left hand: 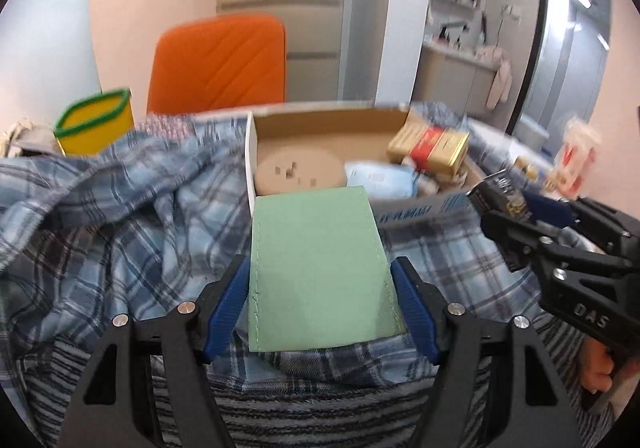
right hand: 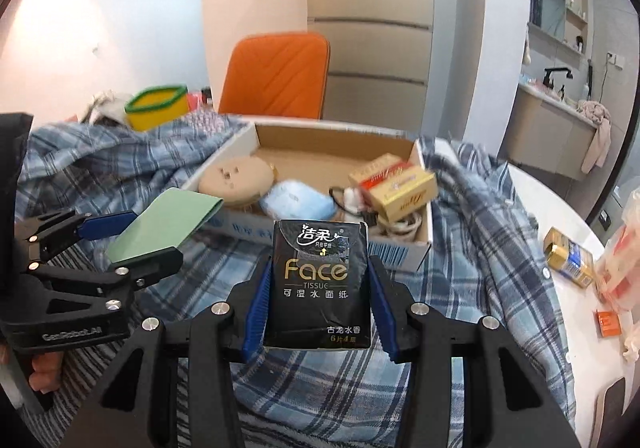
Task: Organize soft objects
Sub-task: 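Lift the green card with the left gripper while the right tool lifts the tissue pack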
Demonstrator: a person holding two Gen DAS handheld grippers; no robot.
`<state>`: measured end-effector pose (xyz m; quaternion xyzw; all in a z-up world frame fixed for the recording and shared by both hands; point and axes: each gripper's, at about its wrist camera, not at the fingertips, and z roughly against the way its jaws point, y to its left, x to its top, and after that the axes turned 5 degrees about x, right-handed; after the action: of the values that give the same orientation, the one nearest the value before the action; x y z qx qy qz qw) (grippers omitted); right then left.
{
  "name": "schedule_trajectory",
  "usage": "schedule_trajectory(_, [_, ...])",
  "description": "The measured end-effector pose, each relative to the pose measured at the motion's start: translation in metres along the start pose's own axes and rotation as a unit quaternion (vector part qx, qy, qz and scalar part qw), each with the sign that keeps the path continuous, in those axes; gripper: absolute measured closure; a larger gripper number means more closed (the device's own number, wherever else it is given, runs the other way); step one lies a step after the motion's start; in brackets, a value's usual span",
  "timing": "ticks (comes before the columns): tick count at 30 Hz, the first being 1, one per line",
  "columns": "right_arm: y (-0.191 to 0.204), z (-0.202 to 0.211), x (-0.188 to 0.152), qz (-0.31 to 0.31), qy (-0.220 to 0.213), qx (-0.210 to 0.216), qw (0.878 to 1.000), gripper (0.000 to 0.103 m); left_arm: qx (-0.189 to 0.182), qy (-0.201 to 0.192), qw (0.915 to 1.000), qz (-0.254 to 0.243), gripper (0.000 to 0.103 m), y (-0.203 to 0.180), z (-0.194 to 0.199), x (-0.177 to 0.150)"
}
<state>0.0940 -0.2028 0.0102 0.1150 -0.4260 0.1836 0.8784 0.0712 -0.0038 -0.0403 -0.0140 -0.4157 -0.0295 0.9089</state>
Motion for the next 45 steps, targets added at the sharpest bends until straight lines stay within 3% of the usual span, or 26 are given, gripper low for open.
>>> schedule_trajectory(7, [-0.001,0.022,0.003,-0.003,-0.062,0.007,0.998,0.055,0.011,-0.110,0.9938,-0.009,0.033,-0.008,0.042,-0.001])
schedule_trajectory(16, [0.015,0.057,-0.002,0.032,-0.150,-0.021,0.988,0.055,0.032,-0.227,0.9734,0.001,0.033,-0.001,0.085,-0.011])
schedule_trajectory(19, [0.024,0.068,-0.004,0.052,-0.176,-0.032,0.982,0.055,0.038,-0.241,0.9699,-0.003,0.033,-0.001,0.092,-0.012])
schedule_trajectory(22, [0.032,0.081,-0.003,0.064,-0.202,-0.041,0.976,0.055,0.024,-0.225,0.9741,0.014,0.033,0.003,0.100,-0.009])
schedule_trajectory(27, [0.034,0.098,0.015,0.066,-0.227,-0.034,0.971,0.055,0.037,-0.249,0.9679,0.001,0.033,-0.001,0.115,0.005])
schedule_trajectory(32, [0.031,0.112,0.048,0.061,-0.246,-0.033,0.967,0.055,0.033,-0.287,0.9574,-0.011,0.033,-0.010,0.130,0.036])
schedule_trajectory(41, [0.016,0.110,0.107,0.033,-0.286,-0.037,0.957,0.055,0.030,-0.338,0.9405,0.004,0.033,-0.021,0.117,0.091])
schedule_trajectory(45, [0.001,0.087,0.125,0.008,-0.276,-0.038,0.960,0.055,0.025,-0.316,0.9480,0.023,0.033,-0.022,0.098,0.116])
